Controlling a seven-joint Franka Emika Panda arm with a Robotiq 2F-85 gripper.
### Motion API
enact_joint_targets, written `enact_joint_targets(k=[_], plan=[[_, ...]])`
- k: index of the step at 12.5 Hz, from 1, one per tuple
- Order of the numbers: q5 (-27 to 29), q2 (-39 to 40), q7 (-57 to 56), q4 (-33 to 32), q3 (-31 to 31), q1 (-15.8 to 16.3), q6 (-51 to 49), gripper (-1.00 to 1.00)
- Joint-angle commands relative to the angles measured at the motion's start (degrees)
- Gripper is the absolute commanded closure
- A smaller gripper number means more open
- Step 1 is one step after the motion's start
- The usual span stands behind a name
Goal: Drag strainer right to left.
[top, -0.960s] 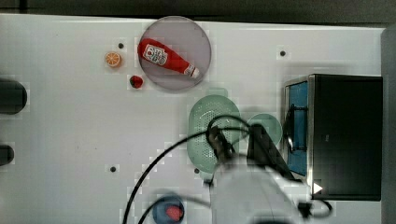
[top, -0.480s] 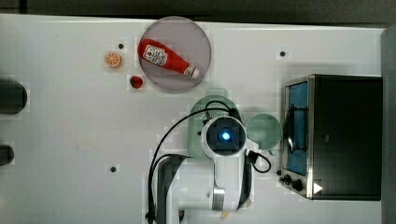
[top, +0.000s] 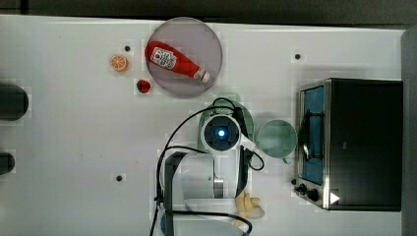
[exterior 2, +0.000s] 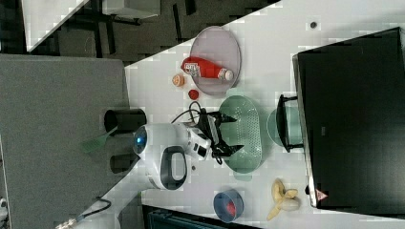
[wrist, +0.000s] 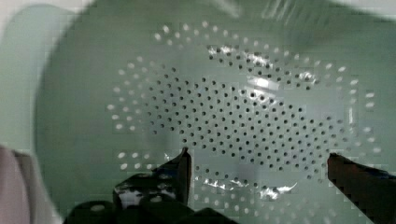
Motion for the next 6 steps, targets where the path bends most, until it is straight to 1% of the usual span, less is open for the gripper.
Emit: enact_joint_targets(k=[1,3,6], plan=[[0.13,2.5,8.73,-0.71,1.38,0.04,6.87,-1.0],[0.13,4.82,8.73,-0.62,1.64,0.11,9.06,-1.0],[0.44,5.54,9.82,-0.43,2.7,0.2,9.4,-1.0]])
